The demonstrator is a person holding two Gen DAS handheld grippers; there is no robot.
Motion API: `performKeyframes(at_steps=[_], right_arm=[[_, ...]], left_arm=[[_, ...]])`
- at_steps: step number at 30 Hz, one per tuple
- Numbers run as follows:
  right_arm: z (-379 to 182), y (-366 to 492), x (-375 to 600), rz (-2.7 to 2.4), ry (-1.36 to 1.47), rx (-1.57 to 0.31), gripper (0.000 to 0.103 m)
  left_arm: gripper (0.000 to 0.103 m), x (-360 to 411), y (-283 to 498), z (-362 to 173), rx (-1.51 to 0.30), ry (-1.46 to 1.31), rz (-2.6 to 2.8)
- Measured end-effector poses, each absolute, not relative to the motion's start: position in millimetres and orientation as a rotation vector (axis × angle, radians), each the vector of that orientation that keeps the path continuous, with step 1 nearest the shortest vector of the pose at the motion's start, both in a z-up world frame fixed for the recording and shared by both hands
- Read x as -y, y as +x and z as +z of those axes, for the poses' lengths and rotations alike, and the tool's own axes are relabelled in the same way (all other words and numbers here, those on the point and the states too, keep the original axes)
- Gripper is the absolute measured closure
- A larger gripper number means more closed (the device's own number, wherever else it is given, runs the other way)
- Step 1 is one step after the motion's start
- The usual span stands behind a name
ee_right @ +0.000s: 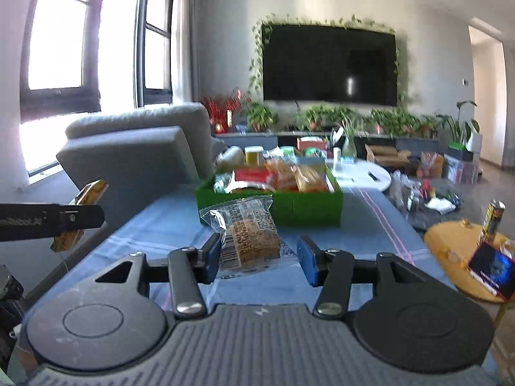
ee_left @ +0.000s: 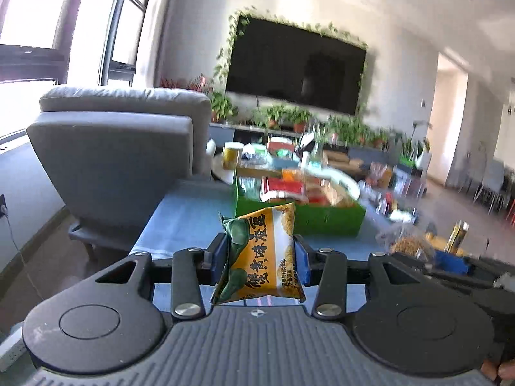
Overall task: Organize snacks
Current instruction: 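Carry the yellow-green bag into the box with the left gripper while the right gripper drops the pastry packet in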
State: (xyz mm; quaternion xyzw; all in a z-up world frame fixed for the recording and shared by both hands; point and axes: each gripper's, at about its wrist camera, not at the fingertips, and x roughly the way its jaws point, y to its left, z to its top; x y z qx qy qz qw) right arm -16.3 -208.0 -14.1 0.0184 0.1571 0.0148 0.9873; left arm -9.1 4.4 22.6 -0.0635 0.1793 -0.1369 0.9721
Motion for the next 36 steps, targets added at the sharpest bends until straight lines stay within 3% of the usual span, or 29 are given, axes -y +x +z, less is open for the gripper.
performKeyframes(at_steps=[11,36], right_arm=[[1,17,208,-0.034,-0.007,-0.293,0.022],[33,150,234,-0.037,-0.022,-0.301,0.022]], left_arm=[[0.062,-8,44,42,-0.336,-0.137,-0.244],[0.062,35,219,51,-0.460,-0.123,-0.277]])
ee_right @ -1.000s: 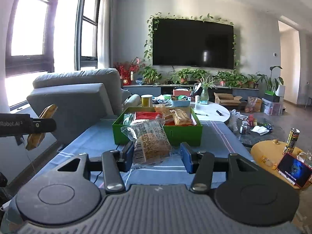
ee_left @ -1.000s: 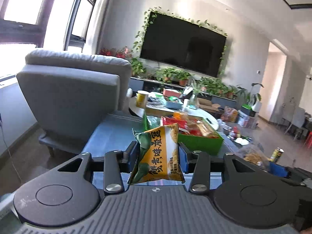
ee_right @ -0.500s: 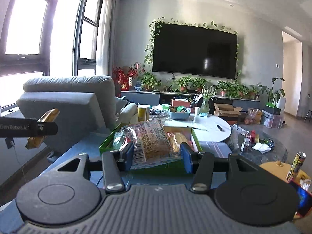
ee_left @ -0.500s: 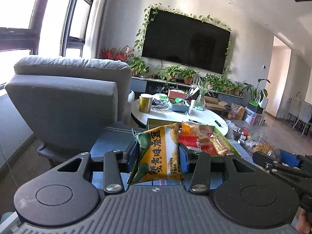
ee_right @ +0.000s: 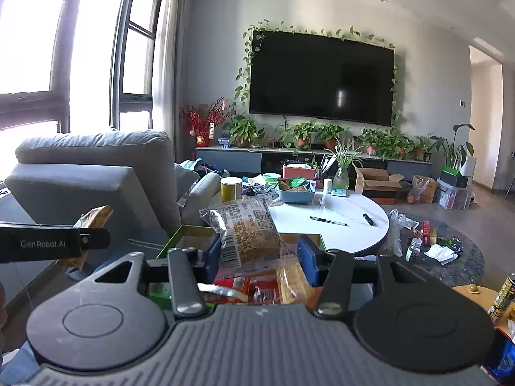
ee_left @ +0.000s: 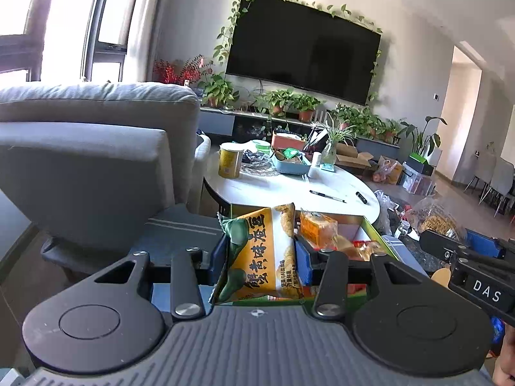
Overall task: Organize snacks
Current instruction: 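Carry the yellow-green bag into the box with the left gripper while the right gripper drops the pastry packet in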
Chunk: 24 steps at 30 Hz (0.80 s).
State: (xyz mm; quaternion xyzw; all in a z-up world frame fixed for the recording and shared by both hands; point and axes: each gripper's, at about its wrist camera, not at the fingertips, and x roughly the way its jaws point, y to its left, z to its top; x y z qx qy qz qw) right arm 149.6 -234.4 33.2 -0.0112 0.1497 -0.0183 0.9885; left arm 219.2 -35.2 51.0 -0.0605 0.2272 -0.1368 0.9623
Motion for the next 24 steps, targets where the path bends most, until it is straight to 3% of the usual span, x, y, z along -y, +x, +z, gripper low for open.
performKeyframes(at_steps=[16,22,24], right_arm=[[0,254,257,-0.026,0.018,-0.419,0.021],[-25,281,259,-0.025,0.079,-0.561,0.021],[-27,283,257,-0.047,0.065,-0.566,0.021]], left_arm=[[0.060,83,348,3,-0.590,-0.074,-0.324],[0.060,104,391,-27,-0.647,-0.055,-0.332],[0.064,111,404,-38,-0.703,-0.048,-0.345]])
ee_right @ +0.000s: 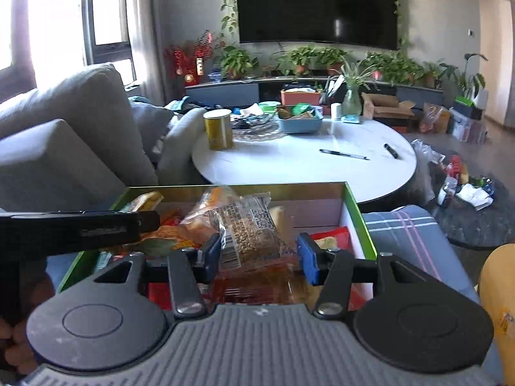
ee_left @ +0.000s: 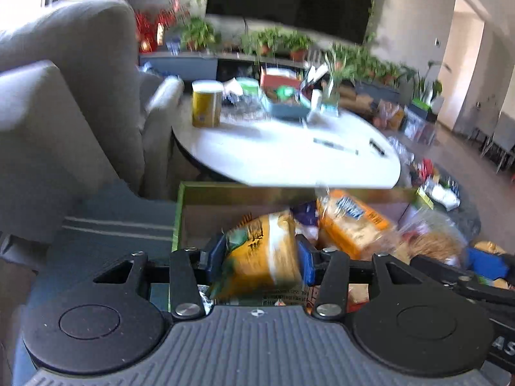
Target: Organize snacks
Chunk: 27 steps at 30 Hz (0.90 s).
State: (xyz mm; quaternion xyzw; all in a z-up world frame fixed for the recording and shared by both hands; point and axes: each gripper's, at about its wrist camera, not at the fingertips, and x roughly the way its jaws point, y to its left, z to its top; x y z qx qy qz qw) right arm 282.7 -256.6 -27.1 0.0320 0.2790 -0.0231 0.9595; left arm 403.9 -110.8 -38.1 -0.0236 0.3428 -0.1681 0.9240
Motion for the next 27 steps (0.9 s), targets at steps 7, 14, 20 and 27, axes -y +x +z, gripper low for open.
performKeyframes(at_steps=[7,14,20,27], right_arm=[[-34,289,249,-0.065,0.004,-0.596,0.019],[-7,273,244,-0.065,-0.051,-0.550,0.002],[27,257,247,-0.090,-0.045,-0.502,0.001],[51,229,243,-0.081,-0.088,-0.464,0.001]], left_arm=[[0.053,123,410,-34,-0.799,0.056,-0.264],[0.030,110,384,0,-0.760,0.006,-0.246],[0.028,102,358,37,-0.712,0.016,-0.228],[0.022,92,306,68,-0.652,0.046,-0.221]])
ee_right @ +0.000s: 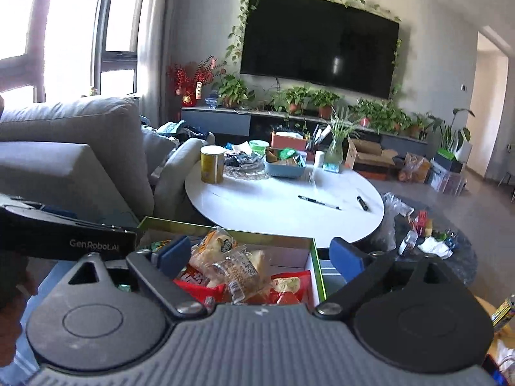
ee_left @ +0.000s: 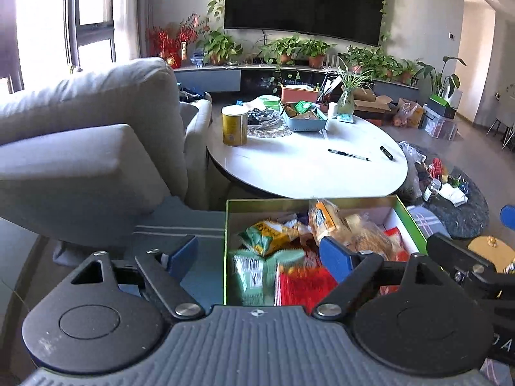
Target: Organize snacks
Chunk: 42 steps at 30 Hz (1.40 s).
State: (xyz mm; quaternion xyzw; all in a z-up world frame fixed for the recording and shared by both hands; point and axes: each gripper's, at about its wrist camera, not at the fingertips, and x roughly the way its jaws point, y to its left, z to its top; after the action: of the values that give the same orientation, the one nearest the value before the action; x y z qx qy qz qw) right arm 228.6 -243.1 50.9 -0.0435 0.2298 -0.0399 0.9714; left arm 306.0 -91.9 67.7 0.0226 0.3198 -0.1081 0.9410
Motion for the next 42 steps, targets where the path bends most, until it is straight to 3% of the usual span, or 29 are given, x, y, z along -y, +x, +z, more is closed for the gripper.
performKeyframes(at_steps=[26,42], right_arm=[[47,84,214,0.012,-0.130,-0.562,0.001],[31,37,210,-0.027,-0.096,-0.533,0.001]], left_arm=[[0.020,47,126,65,-0.687,0.029,-0.219],[0.019,8,80,45,-0.680,-0.066,-0.175]])
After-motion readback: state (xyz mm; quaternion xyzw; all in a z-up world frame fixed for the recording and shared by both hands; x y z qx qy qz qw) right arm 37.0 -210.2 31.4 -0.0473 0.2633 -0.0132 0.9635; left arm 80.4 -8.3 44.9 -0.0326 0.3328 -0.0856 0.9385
